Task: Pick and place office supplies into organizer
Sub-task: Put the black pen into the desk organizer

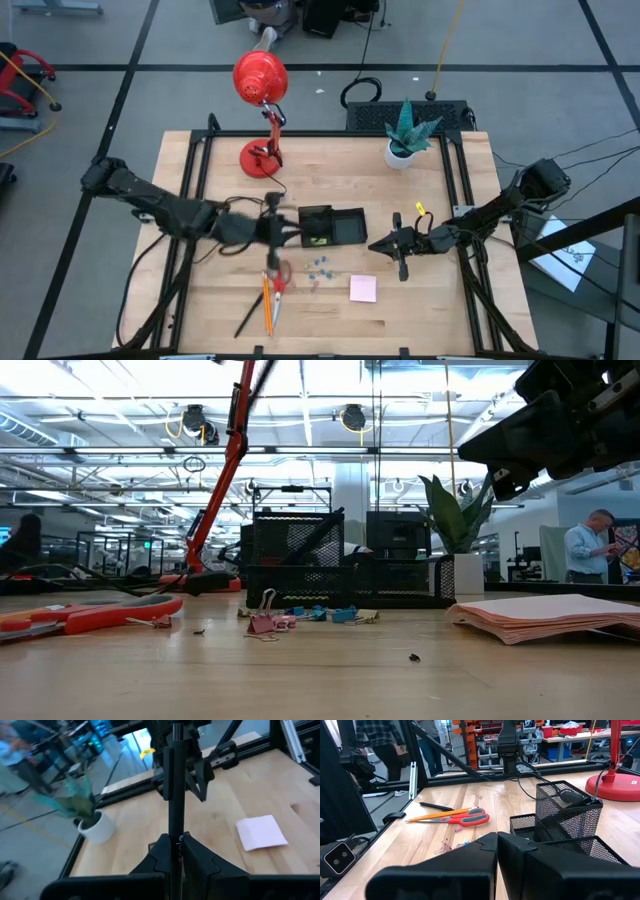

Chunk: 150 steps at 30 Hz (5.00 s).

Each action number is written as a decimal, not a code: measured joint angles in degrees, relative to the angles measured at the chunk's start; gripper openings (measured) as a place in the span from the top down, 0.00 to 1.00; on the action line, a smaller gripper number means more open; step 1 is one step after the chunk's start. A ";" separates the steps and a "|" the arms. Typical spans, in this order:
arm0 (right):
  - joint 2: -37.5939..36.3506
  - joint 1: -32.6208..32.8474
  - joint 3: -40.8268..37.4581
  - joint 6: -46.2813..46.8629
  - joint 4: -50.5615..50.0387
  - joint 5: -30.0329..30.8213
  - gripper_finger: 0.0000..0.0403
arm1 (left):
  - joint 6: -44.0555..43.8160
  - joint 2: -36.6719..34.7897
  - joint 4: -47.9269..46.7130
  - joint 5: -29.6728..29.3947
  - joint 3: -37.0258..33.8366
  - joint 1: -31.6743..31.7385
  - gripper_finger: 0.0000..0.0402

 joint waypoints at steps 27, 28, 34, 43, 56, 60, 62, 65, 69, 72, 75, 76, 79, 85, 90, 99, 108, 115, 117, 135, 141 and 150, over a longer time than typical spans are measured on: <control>0.00 -0.02 -0.01 0.00 -0.04 0.20 0.99 | -6.01 2.03 42.07 33.27 -24.29 23.52 0.94; 0.00 -0.04 -0.01 0.00 -0.05 0.24 0.99 | -6.96 2.43 42.08 32.87 -24.67 23.23 0.94; 0.00 -0.25 0.01 0.00 0.10 0.45 0.99 | -10.88 9.08 41.33 30.15 -22.10 21.95 0.94; 0.00 -0.83 0.01 0.42 -0.19 0.44 0.99 | -10.11 17.42 32.88 27.23 -14.25 22.29 0.94; 0.00 -0.81 -0.01 0.66 -1.93 0.26 0.99 | -12.24 17.97 23.45 23.90 -13.57 21.98 0.94; 0.00 -0.81 0.00 0.66 -1.81 0.26 0.99 | -13.09 17.97 23.24 23.84 -13.57 21.64 0.94; 0.00 -0.81 0.00 0.62 -1.71 0.26 0.99 | -13.85 18.00 22.66 23.84 -13.57 21.61 0.94; 0.00 -0.81 -0.01 0.53 -1.67 0.26 0.99 | -15.01 18.11 22.36 23.82 -13.55 21.46 0.94; 0.00 -0.81 0.01 0.46 -1.54 0.26 0.99 | -14.83 18.09 22.13 23.72 -13.53 20.67 0.94; 0.00 -0.81 0.00 0.46 -1.77 0.26 0.99 | -11.76 18.09 21.61 23.62 -13.51 19.97 0.94; 0.00 -0.81 0.01 0.44 -1.91 0.25 0.99 | -9.43 18.06 20.73 23.67 -13.40 19.89 0.94; 0.00 -0.81 0.01 0.46 -1.98 0.25 0.99 | -9.02 18.04 20.34 23.69 -13.38 19.91 0.94; 0.00 -0.81 0.01 0.44 -1.97 0.24 0.99 | -8.52 18.02 19.85 23.72 -13.38 20.13 0.94; 0.00 -0.81 0.00 0.44 -1.92 0.24 0.99 | -11.72 18.08 20.72 24.75 -13.46 20.15 0.93; 0.00 -0.81 -0.01 0.42 -1.77 0.24 0.99 | -14.70 18.19 21.99 26.04 -13.55 20.28 0.93; 0.00 -0.81 -0.02 0.42 -1.77 0.24 0.99 | -17.01 18.19 22.49 26.05 -13.57 20.28 0.84; 0.00 -0.83 0.01 0.42 -1.77 0.22 0.99 | -16.94 18.19 22.52 26.05 -13.57 20.29 0.85; 0.00 -0.83 0.01 0.42 -1.77 0.22 0.99 | -11.81 14.51 21.56 25.84 -12.17 20.33 0.91; 0.00 -0.83 0.00 0.42 -1.78 0.22 0.99 | -10.50 10.44 19.27 25.87 -10.55 20.19 0.91; 0.02 -0.79 0.01 1.80 -3.05 0.17 0.99 | -40.65 -13.19 -41.29 13.71 4.84 -4.98 0.99; 0.02 -0.79 0.01 1.92 -2.80 0.17 0.99 | -65.78 -7.31 -46.18 7.62 0.13 -20.55 0.99; 0.02 -0.76 0.01 1.92 -2.85 0.17 0.99 | -84.54 8.07 -34.71 6.36 -0.76 -30.69 0.93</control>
